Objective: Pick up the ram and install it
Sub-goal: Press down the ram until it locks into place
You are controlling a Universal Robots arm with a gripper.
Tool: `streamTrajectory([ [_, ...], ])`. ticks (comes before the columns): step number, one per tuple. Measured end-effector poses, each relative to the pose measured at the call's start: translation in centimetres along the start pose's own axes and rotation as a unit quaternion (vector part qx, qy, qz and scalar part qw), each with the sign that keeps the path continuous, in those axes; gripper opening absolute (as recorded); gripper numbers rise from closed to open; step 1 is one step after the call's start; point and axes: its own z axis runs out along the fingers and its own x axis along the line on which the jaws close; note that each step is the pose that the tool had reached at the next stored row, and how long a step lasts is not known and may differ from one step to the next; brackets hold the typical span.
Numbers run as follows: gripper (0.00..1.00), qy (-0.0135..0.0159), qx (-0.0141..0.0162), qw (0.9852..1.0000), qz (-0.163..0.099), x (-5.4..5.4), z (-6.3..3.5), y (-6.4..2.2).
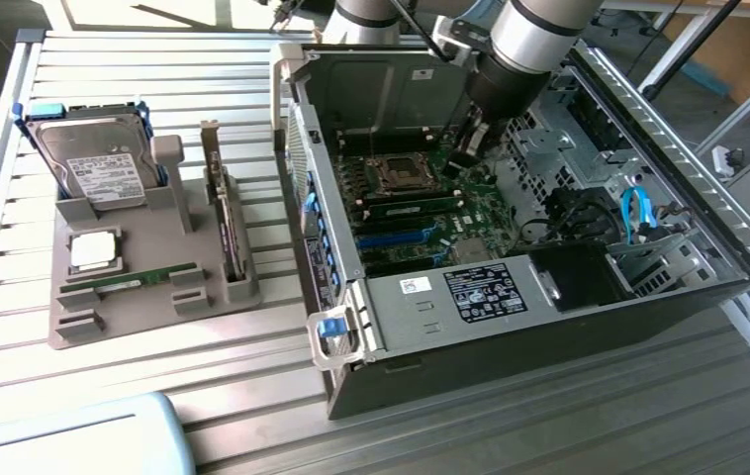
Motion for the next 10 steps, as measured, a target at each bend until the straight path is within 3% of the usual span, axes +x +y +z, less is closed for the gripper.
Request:
streamTrajectory([
  [10,0.11,-0.0039,-0.0011,0.999,0.044,0.0,-2.33,0.18],
])
